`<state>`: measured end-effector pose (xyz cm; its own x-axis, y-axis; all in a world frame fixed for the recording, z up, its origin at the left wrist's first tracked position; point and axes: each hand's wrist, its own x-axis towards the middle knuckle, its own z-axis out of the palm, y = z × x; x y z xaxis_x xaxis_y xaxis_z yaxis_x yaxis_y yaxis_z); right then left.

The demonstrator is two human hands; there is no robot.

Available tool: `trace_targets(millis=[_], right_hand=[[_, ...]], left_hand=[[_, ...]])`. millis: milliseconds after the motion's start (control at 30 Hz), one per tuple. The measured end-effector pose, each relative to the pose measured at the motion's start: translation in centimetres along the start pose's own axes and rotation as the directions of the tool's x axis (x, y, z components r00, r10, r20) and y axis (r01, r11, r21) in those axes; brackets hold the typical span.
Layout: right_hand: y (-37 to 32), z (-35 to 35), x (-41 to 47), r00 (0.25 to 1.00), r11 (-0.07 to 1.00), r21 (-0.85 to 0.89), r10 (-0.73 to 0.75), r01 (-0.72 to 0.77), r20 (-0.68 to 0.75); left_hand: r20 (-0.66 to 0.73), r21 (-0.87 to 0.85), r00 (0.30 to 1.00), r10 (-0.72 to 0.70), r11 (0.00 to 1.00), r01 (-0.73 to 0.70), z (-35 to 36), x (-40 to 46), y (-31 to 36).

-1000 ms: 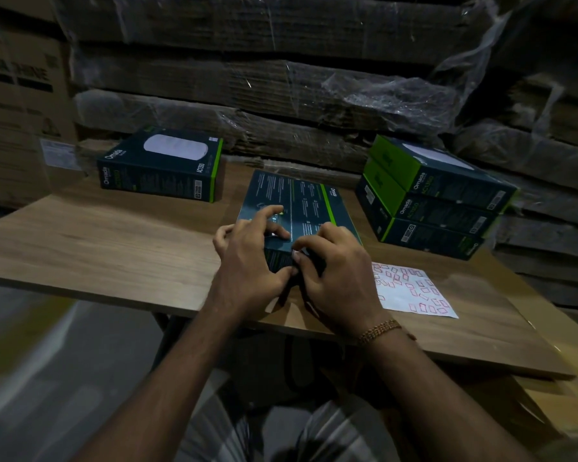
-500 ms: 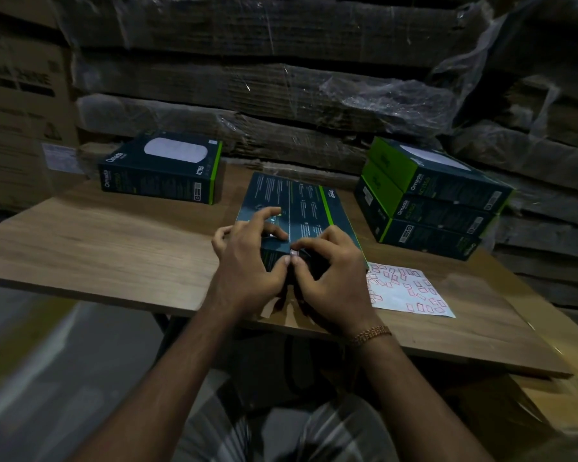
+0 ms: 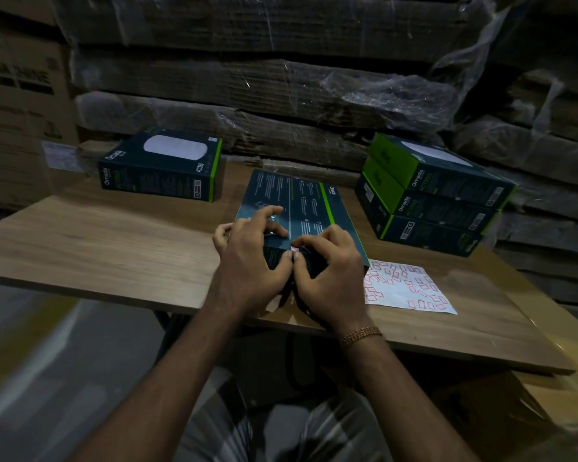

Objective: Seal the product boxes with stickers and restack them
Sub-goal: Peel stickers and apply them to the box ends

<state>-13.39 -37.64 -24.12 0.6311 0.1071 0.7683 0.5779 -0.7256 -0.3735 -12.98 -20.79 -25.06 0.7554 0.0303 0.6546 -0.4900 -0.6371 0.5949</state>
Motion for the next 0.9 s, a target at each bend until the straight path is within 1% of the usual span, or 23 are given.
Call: trace_targets(millis=[200, 333, 500, 900], right_hand=[[0.17, 0.24, -0.06, 1.000, 1.000, -0.009, 0.004, -0.004, -0.009], [0.14, 0.35, -0.05, 1.000, 1.000, 0.018, 0.006, -0.005, -0.028], [0.19, 0.56, -0.06, 1.000, 1.000, -0.014, 0.010, -0.011, -0.021], [0.11, 0.59, -0.14, 0.999, 1.000, -0.015, 0.009, -0.010, -0.032]], left_hand=[[0.014, -0.020, 1.000, 0.002, 1.000, -0.002, -0.24, 0.09, -0.09], [-0.007, -0.010, 1.000, 0.013, 1.000, -0.013, -0.05, 0.16, -0.22], [-0.008, 0.003, 1.000, 0.020, 1.000, -0.020, -0.02, 0.10, -0.12], [-0.007, -0.015, 1.000, 0.019, 1.000, -0.019, -0.07, 0.17, -0.06]])
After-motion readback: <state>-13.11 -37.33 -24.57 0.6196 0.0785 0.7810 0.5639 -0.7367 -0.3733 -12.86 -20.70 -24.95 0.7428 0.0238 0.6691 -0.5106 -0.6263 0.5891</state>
